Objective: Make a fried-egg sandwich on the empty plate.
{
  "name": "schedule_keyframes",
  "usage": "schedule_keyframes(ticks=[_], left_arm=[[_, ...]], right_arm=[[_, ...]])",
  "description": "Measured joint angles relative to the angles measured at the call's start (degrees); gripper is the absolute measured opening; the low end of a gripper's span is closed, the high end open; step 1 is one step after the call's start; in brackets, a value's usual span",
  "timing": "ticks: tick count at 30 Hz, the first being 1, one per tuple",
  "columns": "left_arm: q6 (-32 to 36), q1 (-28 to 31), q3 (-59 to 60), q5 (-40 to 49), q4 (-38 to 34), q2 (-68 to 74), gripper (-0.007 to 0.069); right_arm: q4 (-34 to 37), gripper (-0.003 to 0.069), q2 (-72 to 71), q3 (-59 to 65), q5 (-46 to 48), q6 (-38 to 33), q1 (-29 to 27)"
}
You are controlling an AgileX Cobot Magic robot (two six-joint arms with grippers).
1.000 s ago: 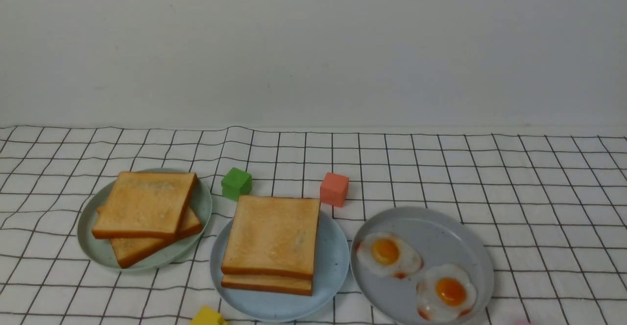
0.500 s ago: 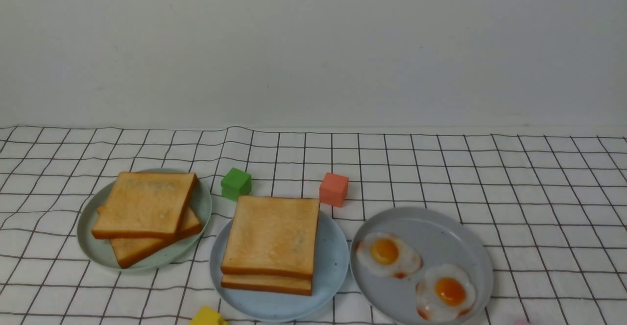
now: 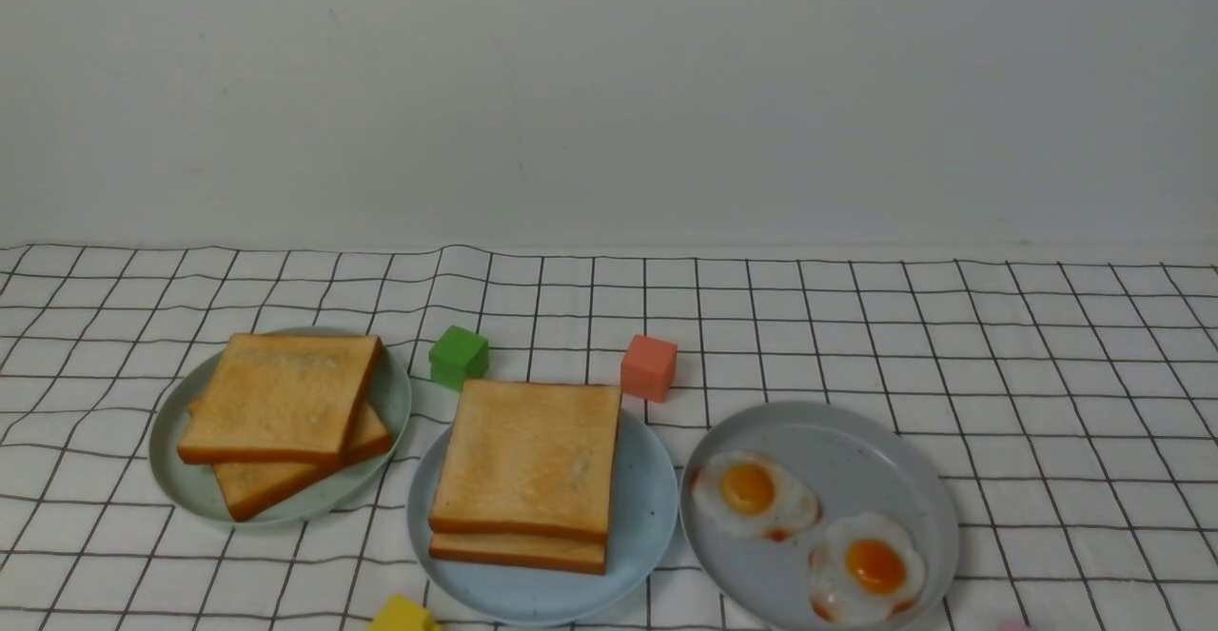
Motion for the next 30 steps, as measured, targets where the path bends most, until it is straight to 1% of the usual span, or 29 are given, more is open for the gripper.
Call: schedule_keyframes(ticks=[18,22,23,24,28,30], left_arm=[[0.00,0.11,0.00,-0.07,-0.11,0.00,0.0022],[0.00,0.11,0.00,-0.07,-0.12,0.00,0.0027],[0.00,0.11,0.00,-0.07,-0.12,0.00,0.0028],[0.00,0.11,0.00,-0.07,-0.12,0.00,0.0031],[0.00,0.11,0.00,-0.07,-0.12,0.00,0.0036],[0.00,0.11,0.00,-0.07,-0.12,0.00,0.0038]], right_arm=[[-0.13,0.0049,-0.28,0.00,0.04,0.00,-0.57],[-1.72,0.0057,-0.62,0.06,0.87,0.01,-7.03],[-1.72,0.0057,-0.62,0.13,1.23,0.01,-7.74],[-1.72,0.0059,-0.78,0.94,2.78,0.01,-10.61],[-1.08,0.0063,-4.13,6.75,5.25,0.01,-18.11],[-0.11,0.0065,-7.03,10.58,5.74,0.01,-21.01]])
